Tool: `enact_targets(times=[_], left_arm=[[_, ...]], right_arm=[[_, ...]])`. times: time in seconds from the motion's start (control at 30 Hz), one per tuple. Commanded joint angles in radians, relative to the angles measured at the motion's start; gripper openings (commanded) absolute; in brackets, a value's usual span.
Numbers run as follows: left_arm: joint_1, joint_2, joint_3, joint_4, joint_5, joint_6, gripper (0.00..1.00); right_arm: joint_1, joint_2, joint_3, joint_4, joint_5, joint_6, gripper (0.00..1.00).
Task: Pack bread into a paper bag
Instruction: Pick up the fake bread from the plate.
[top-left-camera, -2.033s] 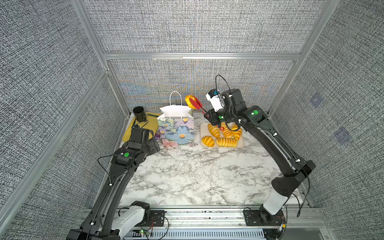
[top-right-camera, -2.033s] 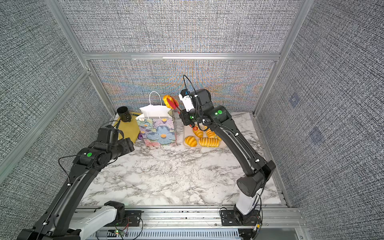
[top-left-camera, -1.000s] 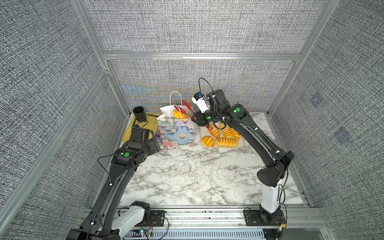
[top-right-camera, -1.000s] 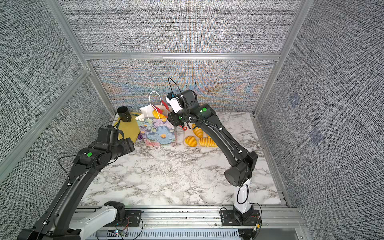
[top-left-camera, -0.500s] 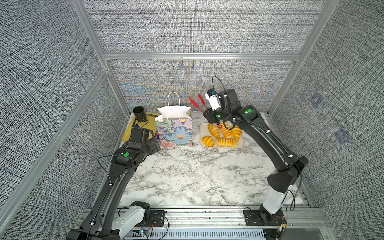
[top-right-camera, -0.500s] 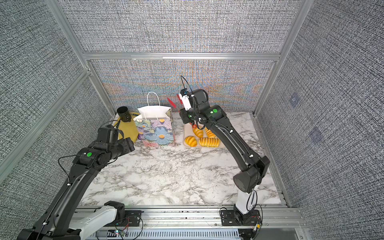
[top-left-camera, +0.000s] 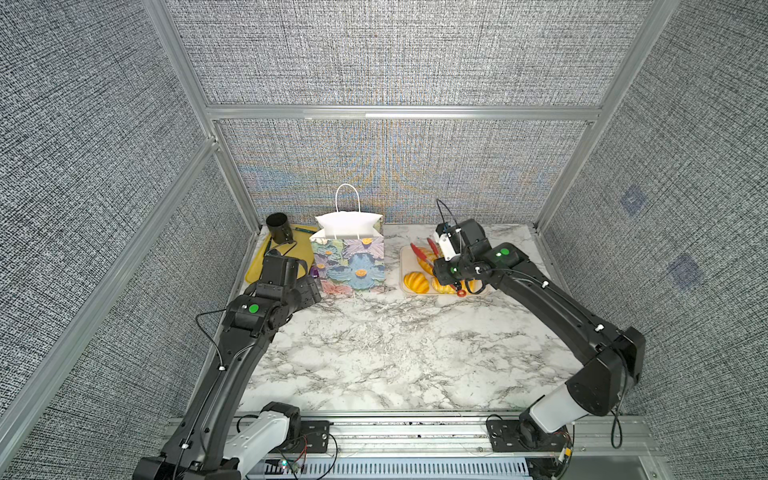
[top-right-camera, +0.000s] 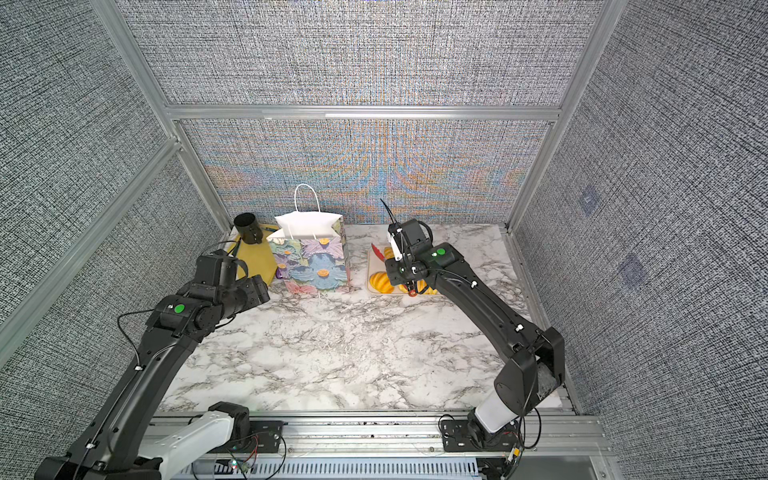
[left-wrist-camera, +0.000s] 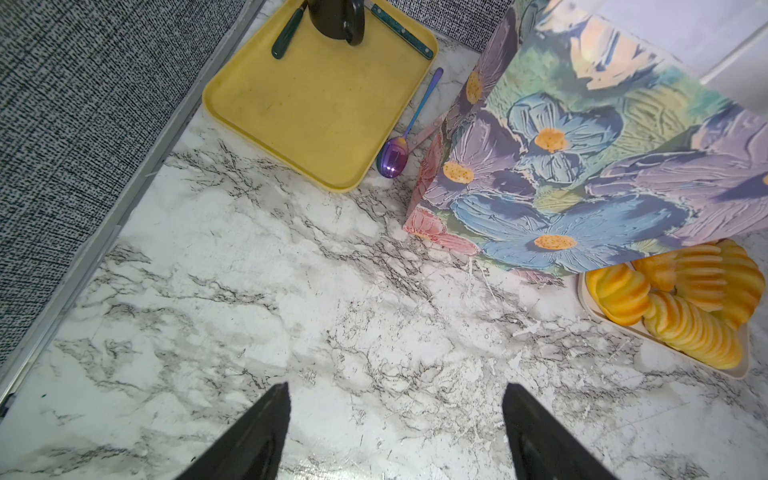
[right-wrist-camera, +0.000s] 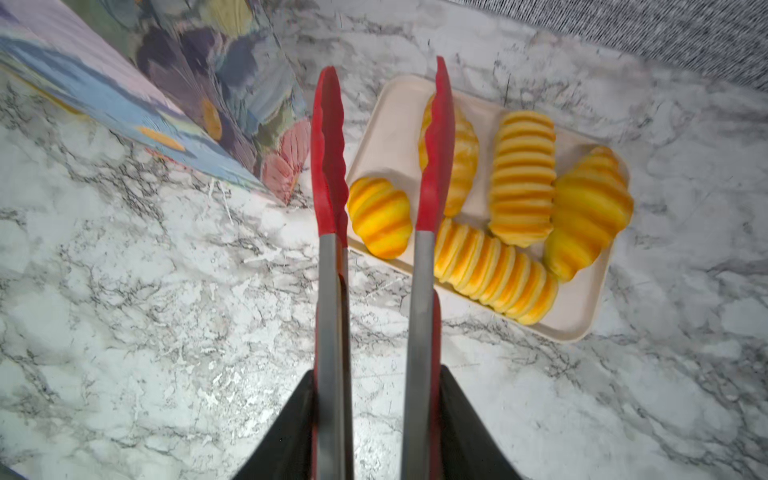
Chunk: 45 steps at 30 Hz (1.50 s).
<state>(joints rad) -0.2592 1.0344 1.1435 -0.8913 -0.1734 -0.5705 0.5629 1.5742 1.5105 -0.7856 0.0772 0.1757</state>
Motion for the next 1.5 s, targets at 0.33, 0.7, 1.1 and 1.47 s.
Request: enact_targets(times=[0.33, 0.7, 1.1, 1.47], left_arm=[[0.001, -0.002, 0.005, -0.004, -0.015, -0.004, 0.84], [0.001, -0.010, 0.008, -0.013, -0.020, 0.000, 0.84], [0.001, -0.004, 0.018, -0.016, -0.026, 0.004, 0.84], [0.001, -0.007, 0.016, -0.013, -0.038, 0.003, 0.84]], right_arm=[[0.006, 0.042, -0.132, 0.055, -0.076, 0.030, 0.44], [0.002, 0.093, -0.159, 0.095, -0.060, 0.013, 0.44], [-0.008, 0.161, -0.177, 0.120, -0.076, -0.008, 0.40], [-0.011, 0.135, -0.214, 0.120, -0.090, -0.012, 0.26]])
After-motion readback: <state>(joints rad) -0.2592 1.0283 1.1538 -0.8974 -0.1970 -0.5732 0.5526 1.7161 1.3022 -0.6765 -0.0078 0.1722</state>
